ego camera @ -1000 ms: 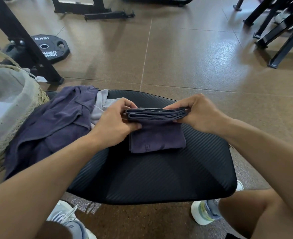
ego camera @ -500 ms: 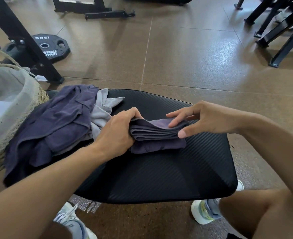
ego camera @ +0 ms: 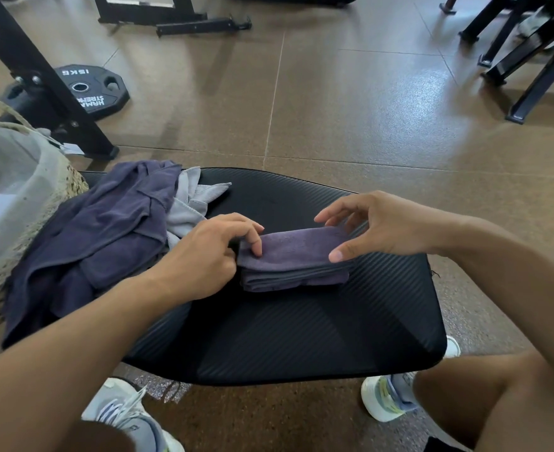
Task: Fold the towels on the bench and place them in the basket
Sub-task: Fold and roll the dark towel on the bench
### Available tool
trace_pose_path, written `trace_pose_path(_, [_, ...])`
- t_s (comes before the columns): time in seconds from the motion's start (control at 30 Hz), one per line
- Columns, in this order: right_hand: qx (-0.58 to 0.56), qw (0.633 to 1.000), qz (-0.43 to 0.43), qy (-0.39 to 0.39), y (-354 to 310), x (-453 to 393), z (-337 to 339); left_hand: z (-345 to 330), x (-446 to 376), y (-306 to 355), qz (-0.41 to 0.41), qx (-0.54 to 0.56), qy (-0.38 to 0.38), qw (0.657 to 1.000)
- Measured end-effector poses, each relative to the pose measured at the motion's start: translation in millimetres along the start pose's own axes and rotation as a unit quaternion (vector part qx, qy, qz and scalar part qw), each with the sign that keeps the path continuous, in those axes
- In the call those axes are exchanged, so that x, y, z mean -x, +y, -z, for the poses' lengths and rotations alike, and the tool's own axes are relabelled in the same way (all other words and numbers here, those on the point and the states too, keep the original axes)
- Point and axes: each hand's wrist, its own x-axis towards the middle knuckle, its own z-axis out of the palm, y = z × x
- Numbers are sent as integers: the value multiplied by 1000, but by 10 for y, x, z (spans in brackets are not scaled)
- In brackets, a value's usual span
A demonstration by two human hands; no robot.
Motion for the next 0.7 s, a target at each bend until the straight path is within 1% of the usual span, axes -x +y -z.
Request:
trace_pose_path(0.13, [86, 995, -12, -44, -35, 11, -64, 31, -7, 69, 45, 36, 14, 998])
trace_pose_path(0.2, [94, 994, -13, -53, -48, 14, -86, 15, 6, 110, 41, 32, 22, 998])
trace_pose_path(0.27, [97, 994, -11, -52, -48, 7, -88, 9, 44, 116, 24, -17, -6, 1000])
trace_pose_path(0.33, [91, 994, -14, -54, -55, 8, -81, -17, 64, 94, -21, -79, -43, 996])
trace_pose_path(0.37, [82, 995, -15, -55, -51, 7, -81, -39, 60, 84, -33, -90, -57, 994])
trace_pose_path(0.43, [60, 997, -16, -55, -41, 5, -86, -87, 49, 29, -23, -98, -87, 991])
trace_pose_path(0.5, [47, 997, -17, -57, -46, 7, -92, -123, 49, -7, -33, -156, -124, 979])
trace_pose_path(0.6, [40, 997, -20, -62, -46, 4, -89, -179, 81, -38, -63, -242, -131, 959])
trace_pose_path(0.7, [52, 996, -25, -62, -44, -10, -78, -197, 127, -12, -84, -266, -135, 951])
